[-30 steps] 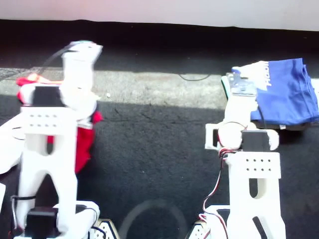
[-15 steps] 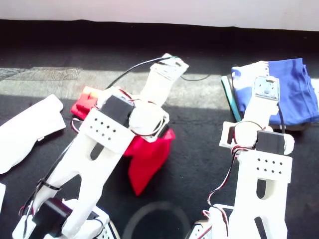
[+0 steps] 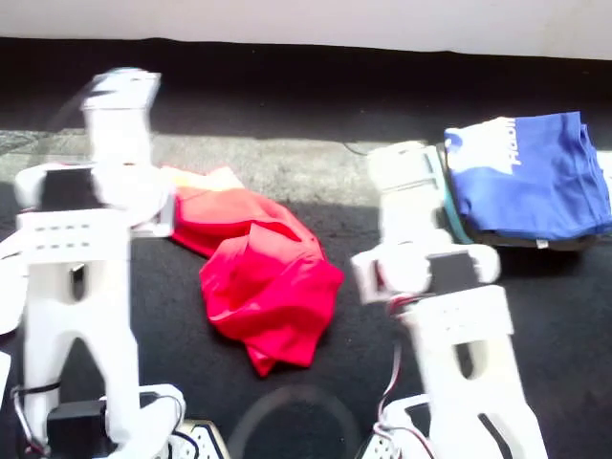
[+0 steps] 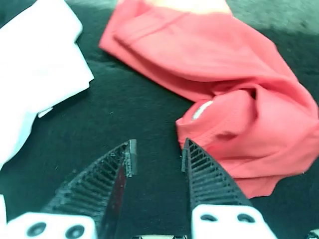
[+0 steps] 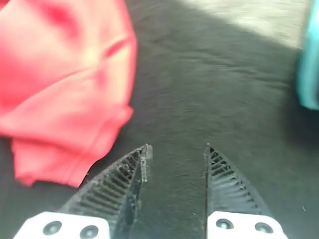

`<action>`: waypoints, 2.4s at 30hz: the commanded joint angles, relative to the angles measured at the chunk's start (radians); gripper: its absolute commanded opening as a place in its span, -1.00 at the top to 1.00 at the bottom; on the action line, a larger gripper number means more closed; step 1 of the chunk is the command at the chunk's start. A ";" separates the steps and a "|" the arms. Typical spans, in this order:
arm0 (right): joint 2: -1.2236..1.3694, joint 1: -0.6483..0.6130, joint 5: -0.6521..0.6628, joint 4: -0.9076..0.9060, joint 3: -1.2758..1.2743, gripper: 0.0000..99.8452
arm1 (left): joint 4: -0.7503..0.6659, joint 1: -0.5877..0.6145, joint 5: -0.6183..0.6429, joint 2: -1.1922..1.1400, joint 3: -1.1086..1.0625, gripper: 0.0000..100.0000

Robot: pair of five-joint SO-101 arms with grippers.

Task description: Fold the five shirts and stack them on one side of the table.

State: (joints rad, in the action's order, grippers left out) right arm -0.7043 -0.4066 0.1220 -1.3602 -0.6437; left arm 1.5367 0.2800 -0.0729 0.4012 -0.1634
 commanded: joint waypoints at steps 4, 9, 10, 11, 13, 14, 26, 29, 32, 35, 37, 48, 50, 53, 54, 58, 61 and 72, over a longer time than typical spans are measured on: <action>0.117 -0.349 0.069 0.015 -0.050 0.66 | 0.011 0.275 0.002 -0.019 0.004 0.69; 0.234 -0.507 0.064 0.036 -0.081 0.66 | -0.002 0.386 0.002 -0.076 0.005 0.69; 0.257 -0.526 0.063 0.045 -0.087 0.66 | -0.005 0.403 0.002 -0.088 0.004 0.69; 0.280 -0.539 0.063 0.053 -0.088 0.66 | -0.005 0.418 0.002 -0.104 0.004 0.69; 0.325 -0.556 0.063 0.067 -0.087 0.66 | -0.005 0.444 0.002 -0.137 0.004 0.69; 0.344 -0.565 0.063 0.077 -0.087 0.66 | -0.008 0.453 0.002 -0.154 0.004 0.69; 0.572 -0.598 0.061 0.194 -0.077 0.66 | -0.097 0.547 0.002 -0.245 0.013 0.69; 0.608 -0.591 0.061 0.228 -0.077 0.63 | -0.097 0.542 0.002 -0.245 0.013 0.69; 0.628 -0.544 0.068 0.278 -0.076 0.60 | -0.097 0.542 0.002 -0.245 0.013 0.69; 0.641 -0.449 0.069 0.341 -0.076 0.61 | -0.097 0.542 0.002 -0.245 0.013 0.69; 0.642 -0.381 0.071 0.369 -0.076 0.72 | -0.097 0.542 0.002 -0.245 0.013 0.69; 0.633 0.025 0.126 0.091 0.352 0.99 | -0.103 0.504 -0.026 -0.257 0.002 0.69; 0.633 0.082 0.127 0.021 0.479 0.99 | -0.098 0.464 -0.060 -0.257 0.002 0.69; 0.633 0.157 0.127 -0.082 0.665 0.99 | -0.095 0.410 -0.068 -0.257 0.002 0.69; 0.634 0.179 0.127 -0.113 0.723 0.99 | -0.095 0.395 -0.068 -0.257 0.001 0.69; 0.634 0.255 0.127 -0.216 0.923 0.99 | -0.103 0.321 -0.069 -0.257 -0.045 0.69; 0.638 0.311 0.127 -0.240 1.012 0.99 | -0.120 0.232 -0.069 -0.257 -0.096 0.69; 0.638 0.535 0.127 -0.180 1.032 0.99 | -0.267 0.024 -0.068 -0.257 -0.220 0.69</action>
State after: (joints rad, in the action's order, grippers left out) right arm -0.0614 0.0813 0.2386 -1.5627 0.3353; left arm 1.3096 0.3460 -0.1358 0.1404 -0.3813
